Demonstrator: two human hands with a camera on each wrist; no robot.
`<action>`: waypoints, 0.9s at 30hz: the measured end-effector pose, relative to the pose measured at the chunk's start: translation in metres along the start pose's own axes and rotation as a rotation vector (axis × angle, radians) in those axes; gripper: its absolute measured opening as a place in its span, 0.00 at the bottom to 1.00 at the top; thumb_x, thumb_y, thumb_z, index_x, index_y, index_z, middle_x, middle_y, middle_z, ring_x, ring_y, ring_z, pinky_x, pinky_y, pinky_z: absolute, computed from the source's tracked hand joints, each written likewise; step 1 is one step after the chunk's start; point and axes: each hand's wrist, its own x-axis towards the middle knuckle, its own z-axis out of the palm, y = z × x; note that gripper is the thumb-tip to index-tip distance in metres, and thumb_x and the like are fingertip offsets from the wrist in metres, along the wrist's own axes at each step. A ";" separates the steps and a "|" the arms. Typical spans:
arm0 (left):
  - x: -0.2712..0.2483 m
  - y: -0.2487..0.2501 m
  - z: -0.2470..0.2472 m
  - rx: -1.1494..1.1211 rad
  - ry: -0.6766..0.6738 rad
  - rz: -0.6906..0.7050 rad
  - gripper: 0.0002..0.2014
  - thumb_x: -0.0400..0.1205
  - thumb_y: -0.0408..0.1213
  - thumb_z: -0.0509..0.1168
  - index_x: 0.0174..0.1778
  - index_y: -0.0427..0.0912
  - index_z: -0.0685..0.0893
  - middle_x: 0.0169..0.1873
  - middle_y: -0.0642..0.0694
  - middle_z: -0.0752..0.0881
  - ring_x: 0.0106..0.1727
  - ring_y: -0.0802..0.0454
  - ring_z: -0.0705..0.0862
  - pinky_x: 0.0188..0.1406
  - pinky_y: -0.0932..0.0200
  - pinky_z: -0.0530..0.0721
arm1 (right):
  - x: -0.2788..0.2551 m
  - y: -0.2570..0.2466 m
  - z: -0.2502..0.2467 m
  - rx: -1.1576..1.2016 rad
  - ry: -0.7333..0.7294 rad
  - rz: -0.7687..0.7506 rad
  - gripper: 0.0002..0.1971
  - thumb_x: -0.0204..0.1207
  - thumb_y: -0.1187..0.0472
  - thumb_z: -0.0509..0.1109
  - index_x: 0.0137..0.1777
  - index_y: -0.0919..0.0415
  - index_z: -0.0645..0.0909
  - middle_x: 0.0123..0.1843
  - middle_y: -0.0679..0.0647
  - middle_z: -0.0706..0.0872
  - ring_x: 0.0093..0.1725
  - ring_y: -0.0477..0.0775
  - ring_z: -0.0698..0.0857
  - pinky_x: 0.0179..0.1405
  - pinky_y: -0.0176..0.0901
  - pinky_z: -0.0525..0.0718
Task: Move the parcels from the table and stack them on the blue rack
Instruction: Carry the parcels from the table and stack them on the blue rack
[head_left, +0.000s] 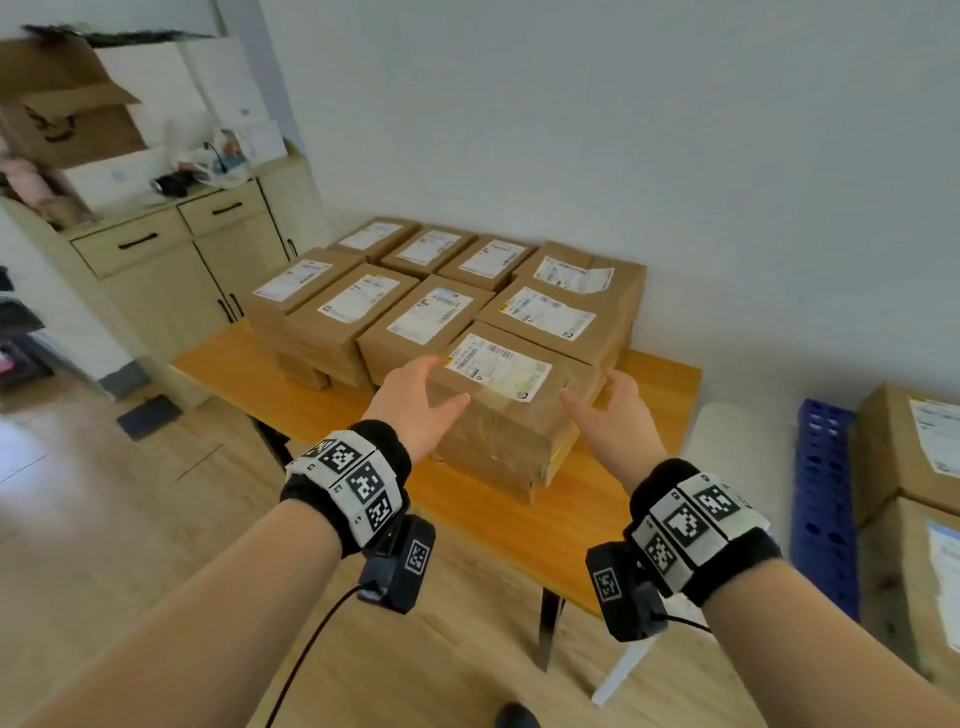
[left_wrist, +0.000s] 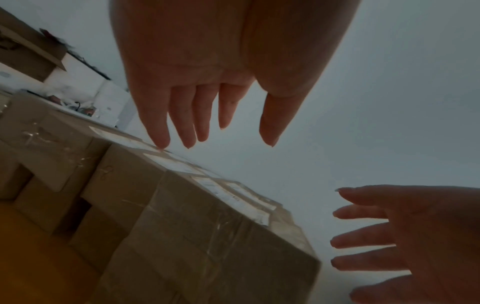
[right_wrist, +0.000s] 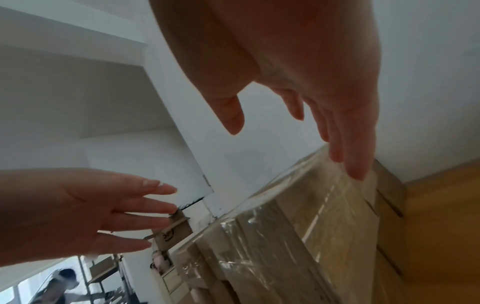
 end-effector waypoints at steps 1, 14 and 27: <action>0.014 -0.003 0.001 0.023 -0.013 -0.021 0.34 0.80 0.48 0.65 0.79 0.42 0.61 0.76 0.43 0.70 0.74 0.46 0.70 0.72 0.50 0.71 | 0.012 0.003 0.004 0.039 -0.005 0.036 0.38 0.78 0.48 0.67 0.82 0.60 0.53 0.79 0.59 0.66 0.75 0.60 0.69 0.71 0.53 0.74; 0.094 -0.032 0.022 0.189 -0.121 -0.121 0.33 0.80 0.55 0.62 0.75 0.37 0.66 0.71 0.35 0.69 0.65 0.39 0.75 0.62 0.51 0.74 | 0.068 0.015 0.044 0.229 0.031 0.281 0.47 0.73 0.51 0.74 0.82 0.61 0.48 0.77 0.59 0.69 0.73 0.61 0.73 0.69 0.57 0.77; 0.042 -0.022 -0.002 0.078 -0.165 0.241 0.33 0.82 0.48 0.62 0.81 0.42 0.58 0.76 0.43 0.70 0.74 0.45 0.71 0.70 0.52 0.70 | -0.029 -0.003 0.047 0.344 0.374 0.277 0.44 0.71 0.62 0.75 0.82 0.55 0.52 0.72 0.53 0.75 0.67 0.54 0.78 0.63 0.50 0.82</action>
